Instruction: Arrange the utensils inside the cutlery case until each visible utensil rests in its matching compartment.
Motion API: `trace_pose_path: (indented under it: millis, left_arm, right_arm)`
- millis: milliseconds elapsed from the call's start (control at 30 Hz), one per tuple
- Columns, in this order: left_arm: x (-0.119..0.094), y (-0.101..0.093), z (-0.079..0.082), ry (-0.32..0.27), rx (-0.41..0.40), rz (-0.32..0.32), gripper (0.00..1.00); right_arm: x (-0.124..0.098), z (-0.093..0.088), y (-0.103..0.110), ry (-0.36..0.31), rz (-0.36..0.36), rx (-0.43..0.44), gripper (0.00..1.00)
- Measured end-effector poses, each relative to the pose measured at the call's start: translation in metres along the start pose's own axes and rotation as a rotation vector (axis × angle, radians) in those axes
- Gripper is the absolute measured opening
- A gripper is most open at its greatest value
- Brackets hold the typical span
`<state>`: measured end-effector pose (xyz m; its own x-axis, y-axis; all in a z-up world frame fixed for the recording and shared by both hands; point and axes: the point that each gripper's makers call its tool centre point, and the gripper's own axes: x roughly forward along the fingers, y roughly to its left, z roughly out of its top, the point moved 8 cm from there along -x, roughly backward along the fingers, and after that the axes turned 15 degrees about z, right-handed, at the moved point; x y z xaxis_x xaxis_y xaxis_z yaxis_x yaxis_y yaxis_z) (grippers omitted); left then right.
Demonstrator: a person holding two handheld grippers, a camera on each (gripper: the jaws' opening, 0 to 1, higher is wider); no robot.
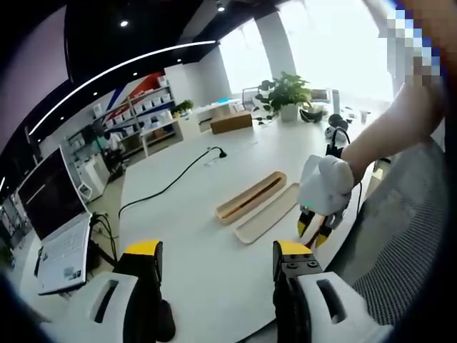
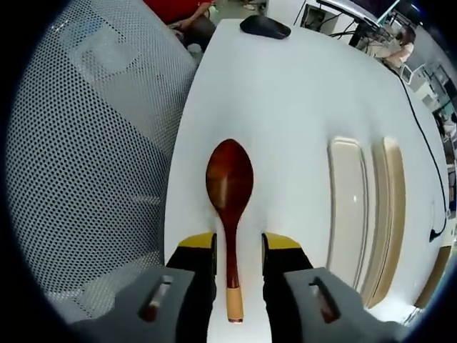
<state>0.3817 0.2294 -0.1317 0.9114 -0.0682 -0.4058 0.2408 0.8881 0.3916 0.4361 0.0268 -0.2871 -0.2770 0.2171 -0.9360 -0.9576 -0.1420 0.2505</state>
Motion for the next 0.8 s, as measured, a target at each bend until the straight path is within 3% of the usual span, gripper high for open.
trace_pose_path:
  millis: [100,167,333,600,700,800]
  left_arm:
    - [0.000,0.001,0.000,-0.001,-0.012,0.001,0.65]
    - [0.000,0.001,0.000,-0.001,-0.016,0.003,0.65]
    - [-0.001,0.002,0.001,-0.008,-0.016,0.006,0.64]
    - [0.000,-0.001,0.001,-0.007,-0.006,-0.009,0.64]
    - [0.000,-0.001,0.002,-0.007,-0.004,-0.013,0.64]
    - [0.000,-0.001,0.002,-0.006,0.001,-0.014,0.64]
  right_arm:
    - [0.000,0.001,-0.002,0.009,-0.002,0.003,0.13]
    - [0.001,0.002,-0.002,0.023,-0.004,-0.002,0.03]
    - [-0.001,0.004,-0.003,0.031,-0.001,0.012,0.02]
    - [-0.003,-0.006,-0.003,-0.072,0.007,0.048,0.00]
    - [-0.003,-0.007,-0.004,-0.113,0.019,0.100,0.00]
    - [-0.004,-0.008,-0.004,-0.101,0.019,0.100,0.00]
